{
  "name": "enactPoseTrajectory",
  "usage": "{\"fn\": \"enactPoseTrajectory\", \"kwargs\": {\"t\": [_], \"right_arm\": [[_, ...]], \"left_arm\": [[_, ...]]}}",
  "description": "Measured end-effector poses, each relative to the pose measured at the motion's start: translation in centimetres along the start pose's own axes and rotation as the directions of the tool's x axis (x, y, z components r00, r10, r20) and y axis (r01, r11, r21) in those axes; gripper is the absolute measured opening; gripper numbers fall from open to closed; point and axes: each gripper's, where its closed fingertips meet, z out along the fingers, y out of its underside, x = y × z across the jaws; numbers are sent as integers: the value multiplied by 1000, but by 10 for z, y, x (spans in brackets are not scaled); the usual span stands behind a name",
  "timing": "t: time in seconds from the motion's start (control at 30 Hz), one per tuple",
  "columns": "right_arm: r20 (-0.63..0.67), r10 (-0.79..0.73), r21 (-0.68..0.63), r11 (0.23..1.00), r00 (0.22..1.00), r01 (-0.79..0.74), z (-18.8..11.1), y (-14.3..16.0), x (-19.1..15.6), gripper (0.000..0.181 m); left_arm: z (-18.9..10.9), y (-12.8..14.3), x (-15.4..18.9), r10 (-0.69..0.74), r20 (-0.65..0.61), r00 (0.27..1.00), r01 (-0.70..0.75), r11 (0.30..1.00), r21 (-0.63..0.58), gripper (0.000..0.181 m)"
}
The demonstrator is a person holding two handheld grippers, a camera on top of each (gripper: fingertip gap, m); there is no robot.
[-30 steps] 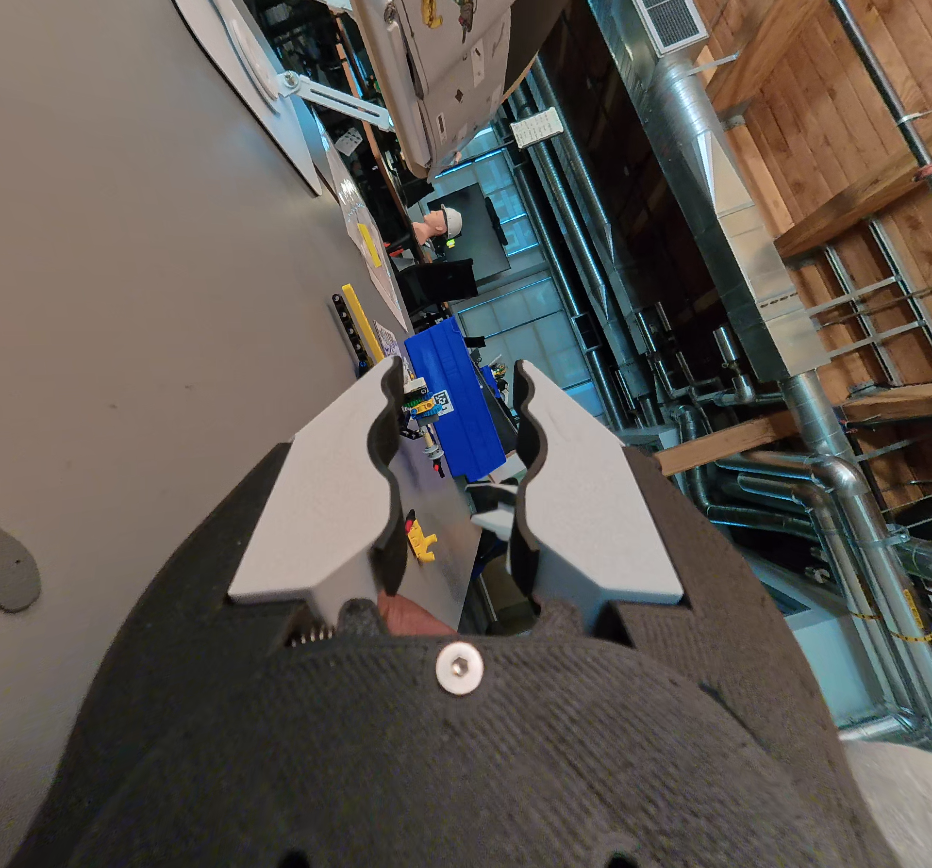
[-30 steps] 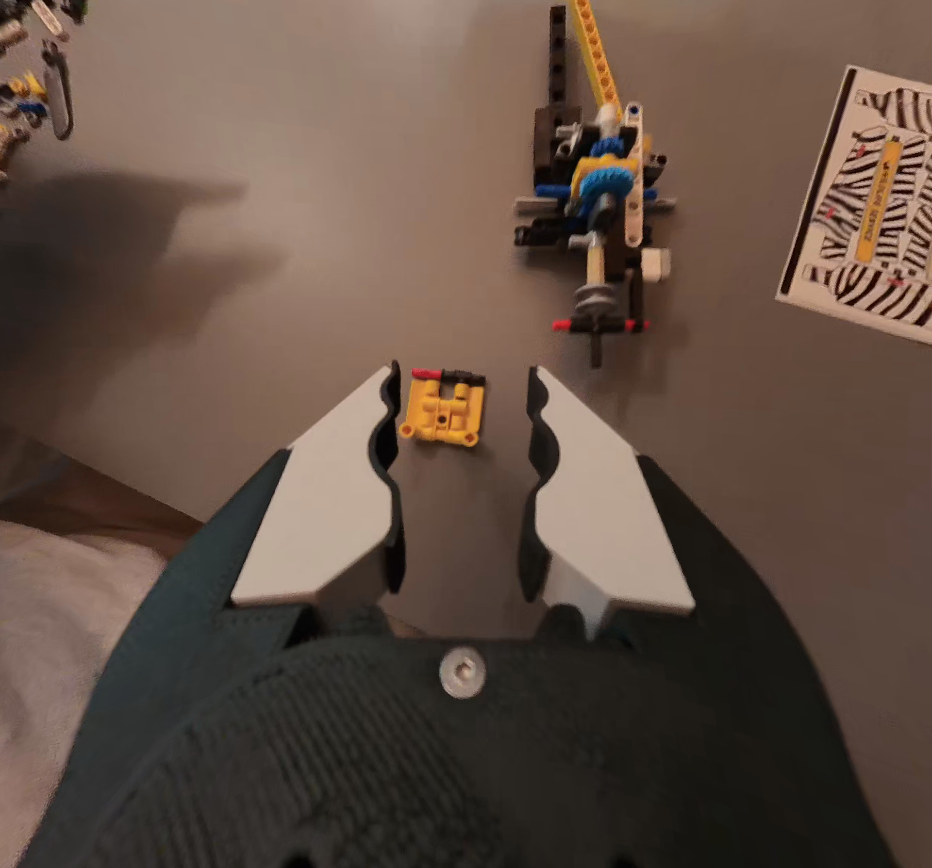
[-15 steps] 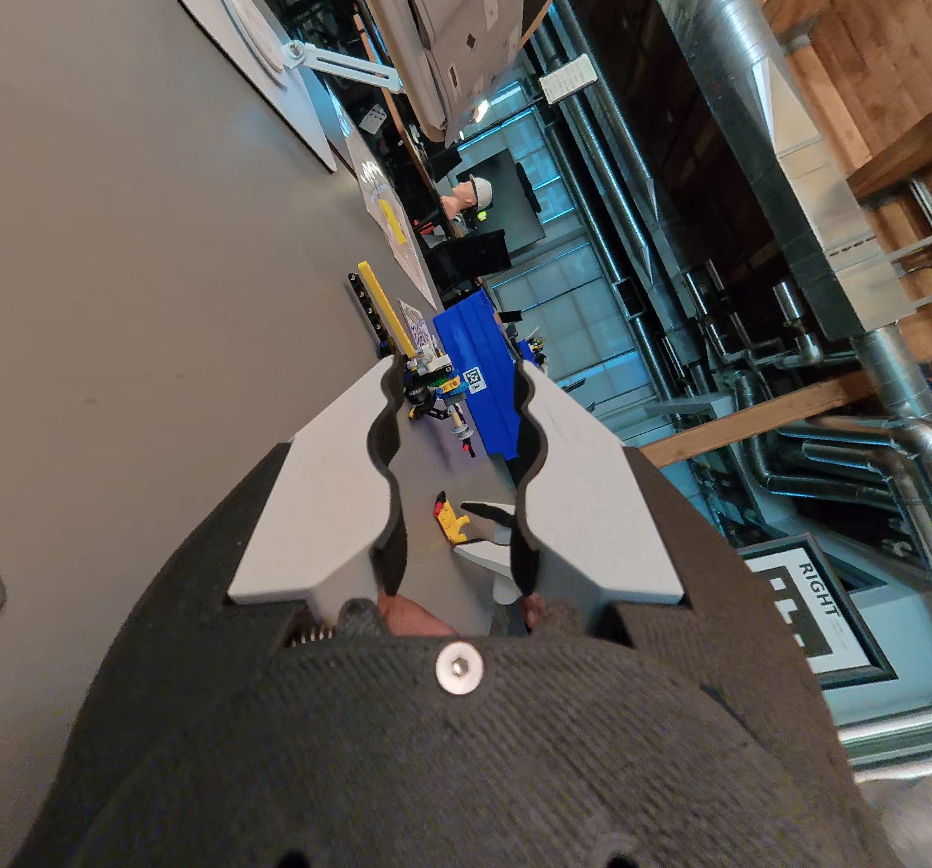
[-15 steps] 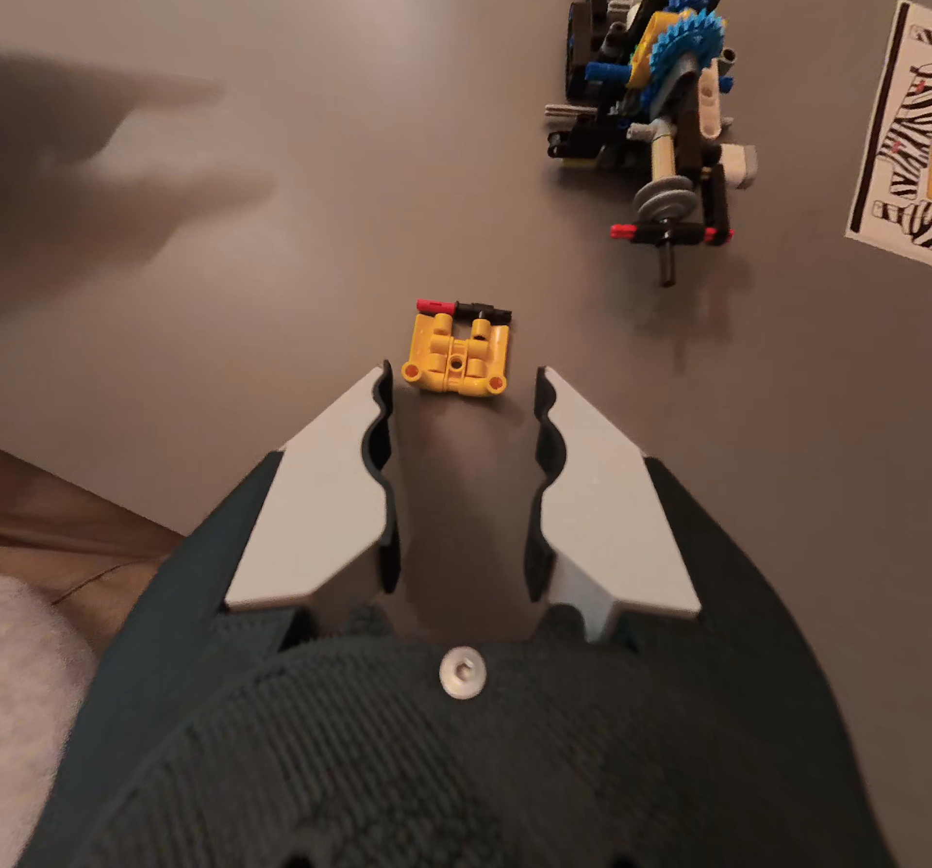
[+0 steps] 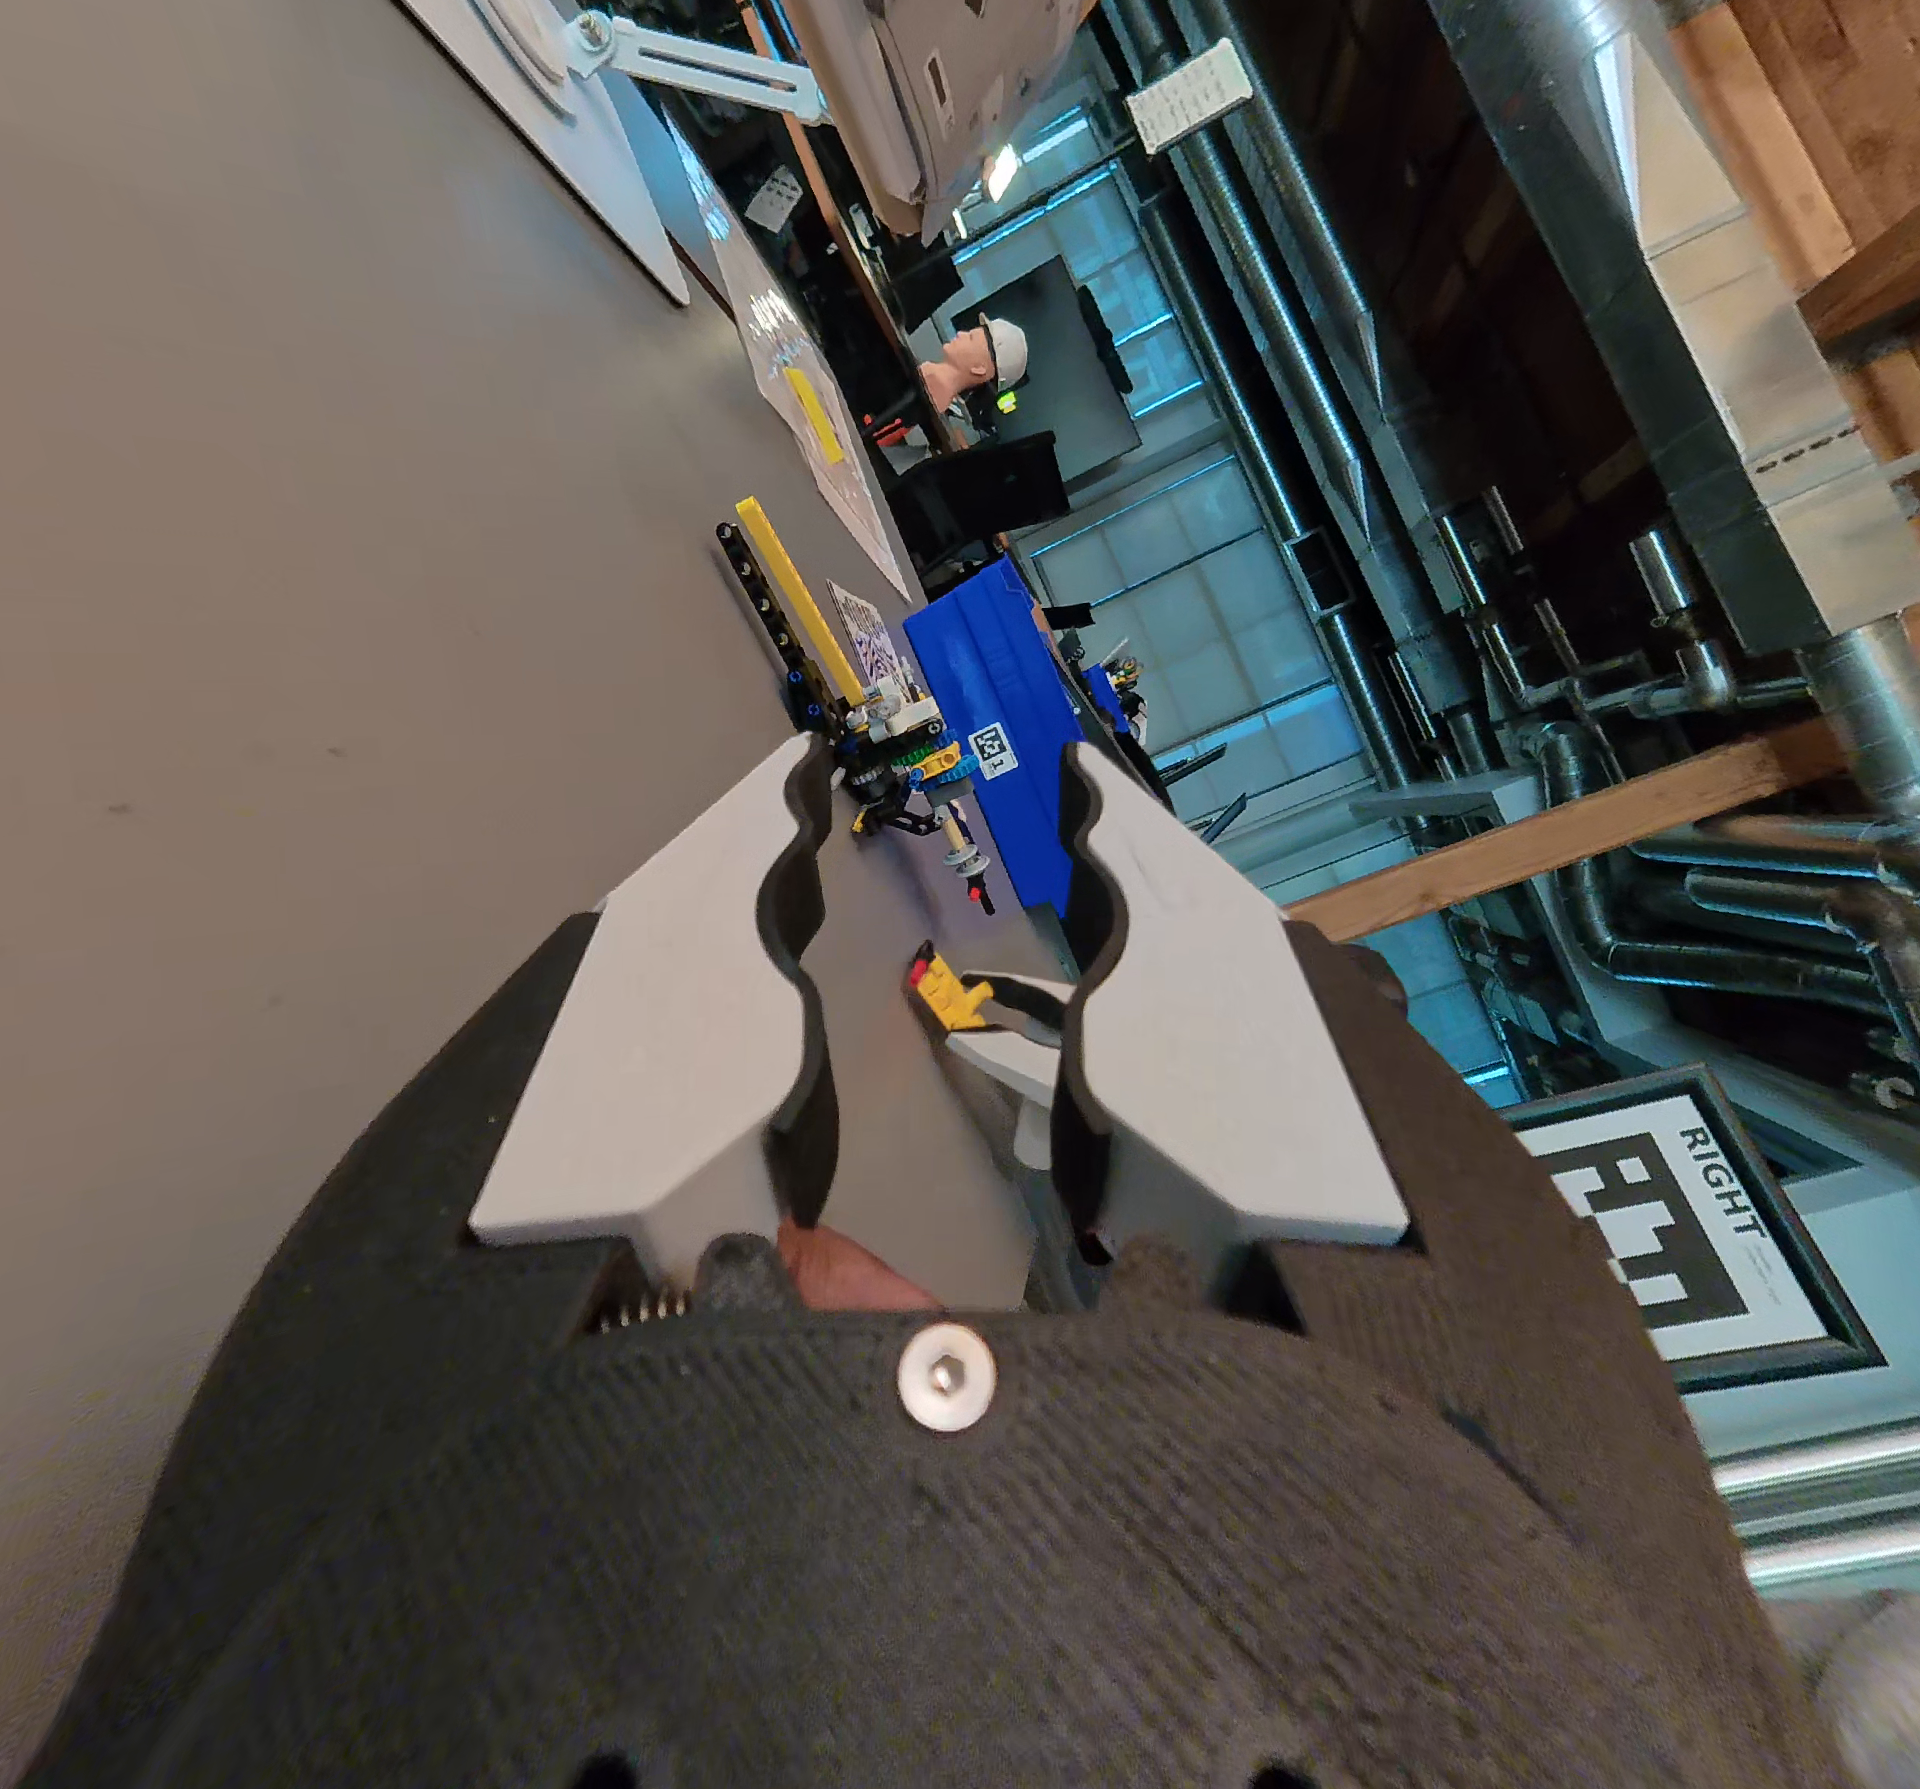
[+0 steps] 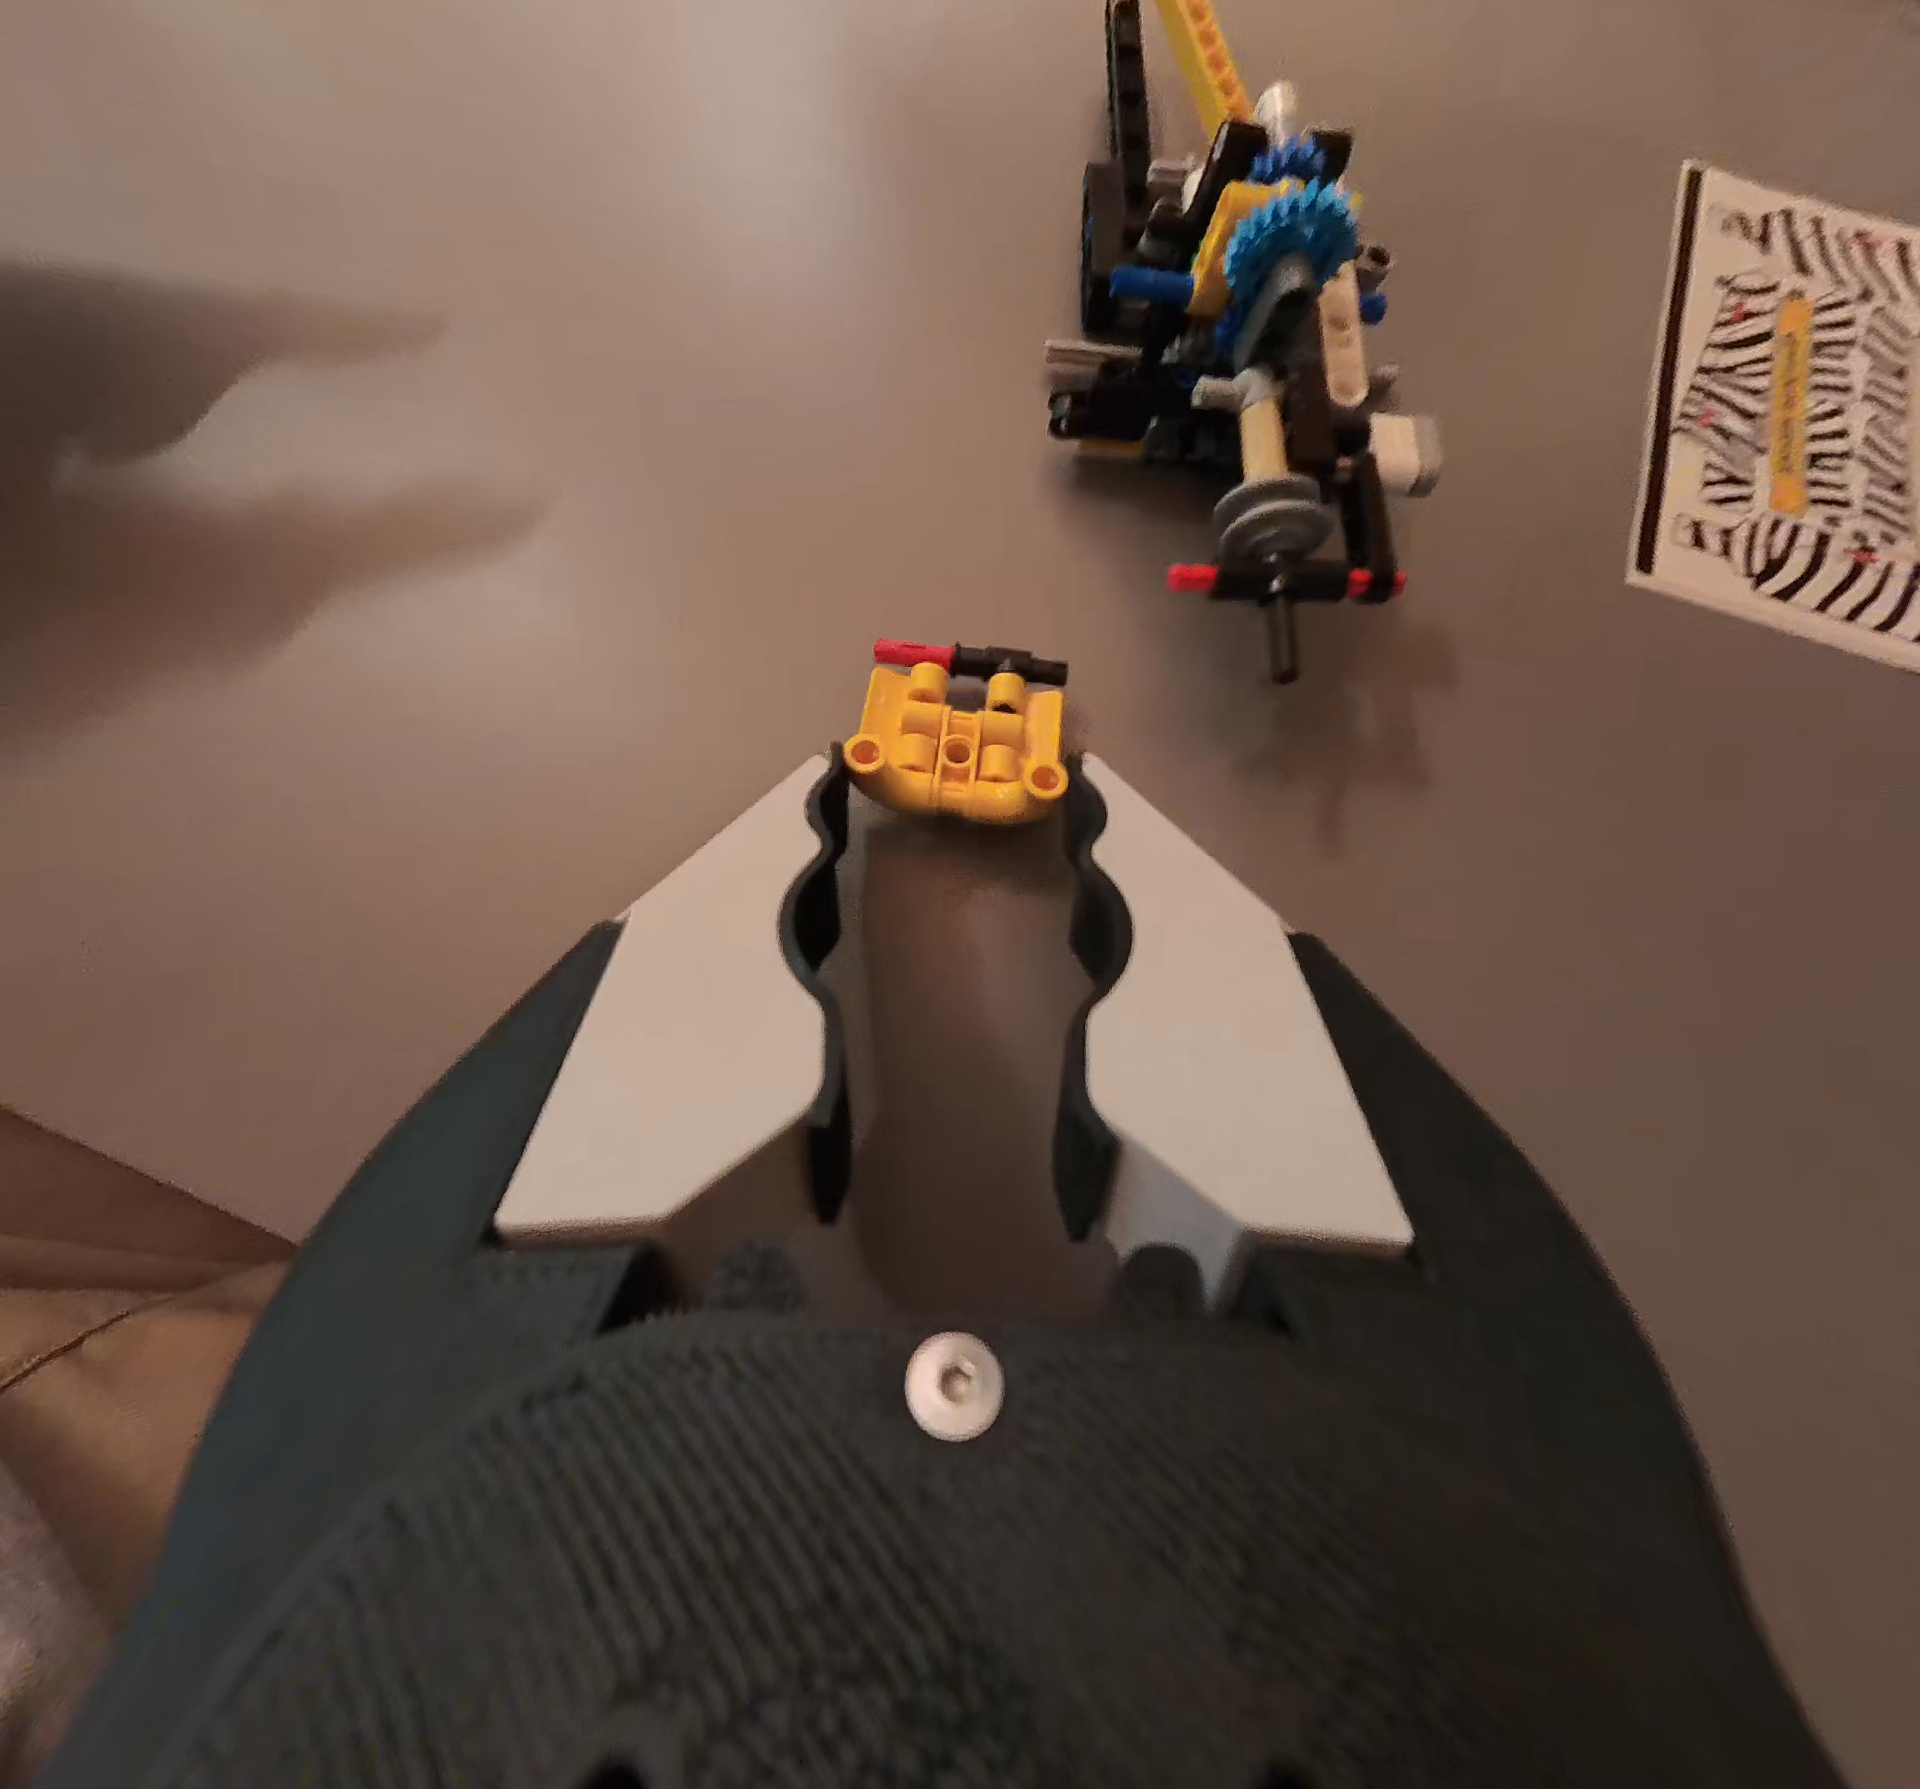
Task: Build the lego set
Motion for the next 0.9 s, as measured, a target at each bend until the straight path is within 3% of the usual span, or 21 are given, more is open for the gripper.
{"fn": "enactPoseTrajectory", "kwargs": {"t": [0.33,0.57,0.77,0.83,0.9], "right_arm": [[-9,76,74,994,997,-75,-9,-3,29,41],[66,49,102,993,997,-56,-24,2,42,41],[227,-64,151,988,972,29,-41,-3,50,41],[280,-89,180,983,956,38,-47,-4,54,41],[321,-102,220,975,941,31,-53,-6,59,41]], "left_arm": [[4,7,7,75,-27,997,-76,997,-34,44],[18,37,28,330,-94,939,-340,930,-139,54],[47,81,42,580,-164,798,-602,756,-256,61],[63,96,42,658,-215,721,-687,642,-340,62],[78,110,42,733,-308,607,-776,461,-432,63]]}}
